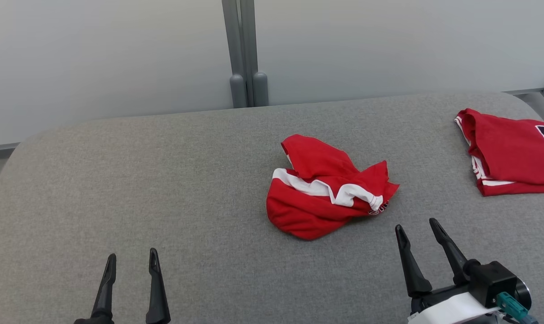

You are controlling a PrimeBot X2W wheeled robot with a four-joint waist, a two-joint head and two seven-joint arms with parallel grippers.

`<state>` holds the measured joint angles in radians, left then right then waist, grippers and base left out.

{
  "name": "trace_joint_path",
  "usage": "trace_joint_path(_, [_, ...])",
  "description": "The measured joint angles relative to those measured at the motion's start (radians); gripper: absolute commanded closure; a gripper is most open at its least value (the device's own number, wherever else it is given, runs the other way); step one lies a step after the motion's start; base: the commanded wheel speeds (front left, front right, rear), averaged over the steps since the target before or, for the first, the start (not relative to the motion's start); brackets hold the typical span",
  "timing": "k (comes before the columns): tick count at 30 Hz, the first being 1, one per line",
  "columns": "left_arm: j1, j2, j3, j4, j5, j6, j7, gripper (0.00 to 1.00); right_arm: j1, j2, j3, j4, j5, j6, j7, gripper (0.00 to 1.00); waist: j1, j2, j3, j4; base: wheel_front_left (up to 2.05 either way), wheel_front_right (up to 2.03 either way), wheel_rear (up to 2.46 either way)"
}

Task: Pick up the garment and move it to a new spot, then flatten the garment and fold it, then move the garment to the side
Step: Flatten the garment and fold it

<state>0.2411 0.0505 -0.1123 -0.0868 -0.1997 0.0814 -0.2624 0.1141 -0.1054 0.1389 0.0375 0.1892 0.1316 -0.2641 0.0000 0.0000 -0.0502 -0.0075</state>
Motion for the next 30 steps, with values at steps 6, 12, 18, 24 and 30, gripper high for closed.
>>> trace_joint_path(6, [-0.002,0.0,-0.001,0.0,0.004,0.008,0.0,0.0,0.0,-0.001,-0.005,0.0,0.004,0.0,0.0,0.0,0.0,0.0,0.0,0.002,0.0,0.0,0.0])
trace_joint_path(12, [-0.01,0.0,-0.022,0.001,0.017,0.008,0.0,0.0,-0.012,-0.007,-0.024,0.015,0.024,0.0,0.0,0.0,0.0,0.0,0.01,0.012,0.0,0.0,0.0])
trace_joint_path(18, [-0.031,0.0,-0.043,0.01,0.026,-0.012,0.0,0.0,-0.106,-0.023,-0.01,0.11,0.128,0.0,0.0,0.0,0.0,0.0,0.045,0.024,0.0,0.0,0.0])
trace_joint_path(24, [-0.07,0.0,-0.062,0.018,0.033,-0.029,0.0,0.0,-0.241,-0.077,0.073,0.292,0.299,0.0,0.0,0.0,0.0,0.0,0.091,0.035,0.0,0.0,0.0])
trace_joint_path(30, [-0.121,0.0,-0.091,0.018,0.038,-0.039,0.0,0.0,-0.354,-0.144,0.158,0.42,0.452,-0.001,0.001,0.0,0.0,0.0,0.149,0.057,0.0,0.0,0.0])
